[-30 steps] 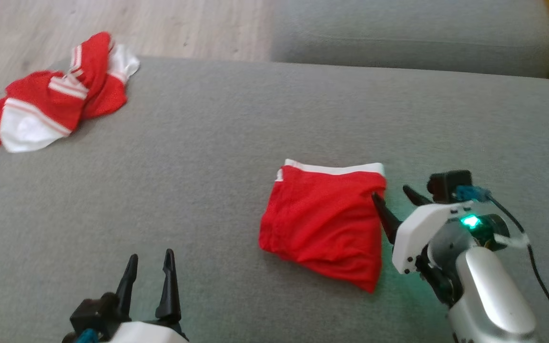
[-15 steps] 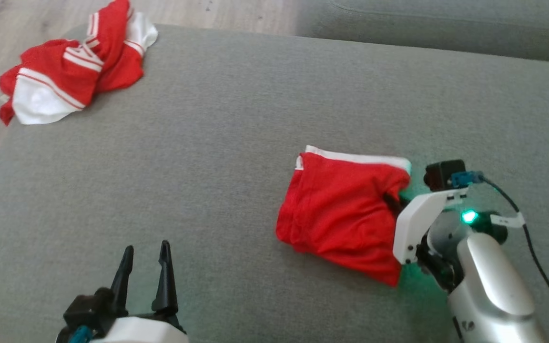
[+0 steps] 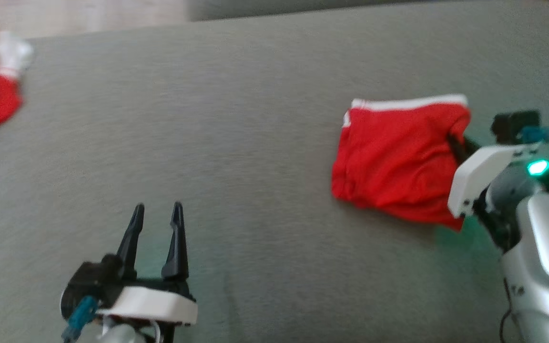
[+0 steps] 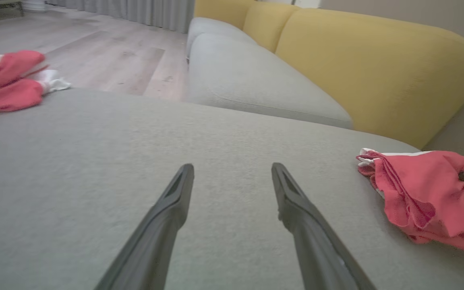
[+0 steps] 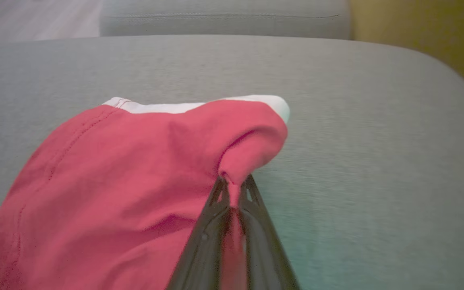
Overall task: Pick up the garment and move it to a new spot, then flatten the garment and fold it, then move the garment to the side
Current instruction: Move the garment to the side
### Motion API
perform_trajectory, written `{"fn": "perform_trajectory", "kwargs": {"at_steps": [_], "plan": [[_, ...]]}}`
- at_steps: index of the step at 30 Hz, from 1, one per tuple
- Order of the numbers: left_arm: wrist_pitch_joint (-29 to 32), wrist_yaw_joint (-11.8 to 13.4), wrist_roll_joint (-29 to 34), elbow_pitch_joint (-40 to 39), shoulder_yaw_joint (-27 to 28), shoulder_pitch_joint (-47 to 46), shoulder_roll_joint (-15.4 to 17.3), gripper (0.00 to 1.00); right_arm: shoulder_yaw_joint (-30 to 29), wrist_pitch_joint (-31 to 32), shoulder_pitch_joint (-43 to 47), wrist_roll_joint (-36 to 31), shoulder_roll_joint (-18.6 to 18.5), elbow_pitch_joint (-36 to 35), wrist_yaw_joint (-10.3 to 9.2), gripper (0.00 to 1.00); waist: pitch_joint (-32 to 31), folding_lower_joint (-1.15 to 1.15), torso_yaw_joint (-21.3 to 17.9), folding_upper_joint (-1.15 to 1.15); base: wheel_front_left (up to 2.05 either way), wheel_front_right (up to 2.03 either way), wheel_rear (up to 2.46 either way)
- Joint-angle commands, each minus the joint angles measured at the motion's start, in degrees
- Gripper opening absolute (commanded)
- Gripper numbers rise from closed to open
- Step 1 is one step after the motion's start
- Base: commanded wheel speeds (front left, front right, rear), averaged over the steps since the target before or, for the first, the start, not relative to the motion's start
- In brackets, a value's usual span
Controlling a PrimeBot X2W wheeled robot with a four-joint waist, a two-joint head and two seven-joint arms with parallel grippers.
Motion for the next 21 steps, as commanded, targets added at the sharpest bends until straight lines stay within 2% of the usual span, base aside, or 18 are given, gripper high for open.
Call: {"fn": "perform_trajectory", "kwargs": {"at_steps": [1, 5, 9, 15, 21], "plan": [[0.28, -0.22, 0.76, -2.20, 1.34, -3.13, 1.13, 1.00, 0.07, -0.78, -3.02, -0.59, -0.66, -2.85, -0.04, 0.00, 4.23, 0.00, -7.44, 0.00, 0.00, 0.00, 0.00], [2.04, -0.46, 2.14, -3.28, 0.29, -5.76, 1.82, 1.00, -2.00, -1.72, -5.14, -0.63, -0.64, -3.80, -0.04, 0.00, 7.11, 0.00, -13.14, 0.00, 0.00, 0.00, 0.00], [3.78, -0.32, 3.31, -4.45, -0.73, -7.20, 2.52, 1.00, -2.07, -3.09, -6.64, -1.13, -0.36, -3.09, -0.04, 0.00, 8.47, 0.00, -15.20, 0.00, 0.00, 0.00, 0.00], [6.02, 0.58, 4.63, -7.03, -1.42, -8.18, 3.90, 1.00, -0.77, -4.13, -10.83, -1.67, -1.80, -0.20, -0.04, 0.00, 9.53, 0.00, -14.34, 0.00, 0.00, 0.00, 0.00], [7.22, 1.89, 5.17, -9.13, -0.93, -8.11, 5.29, 1.00, -2.48, -4.11, -16.76, -3.56, -7.04, 5.07, -0.04, 0.00, 10.96, 0.00, -10.77, 0.00, 0.00, 0.00, 0.00]]}}
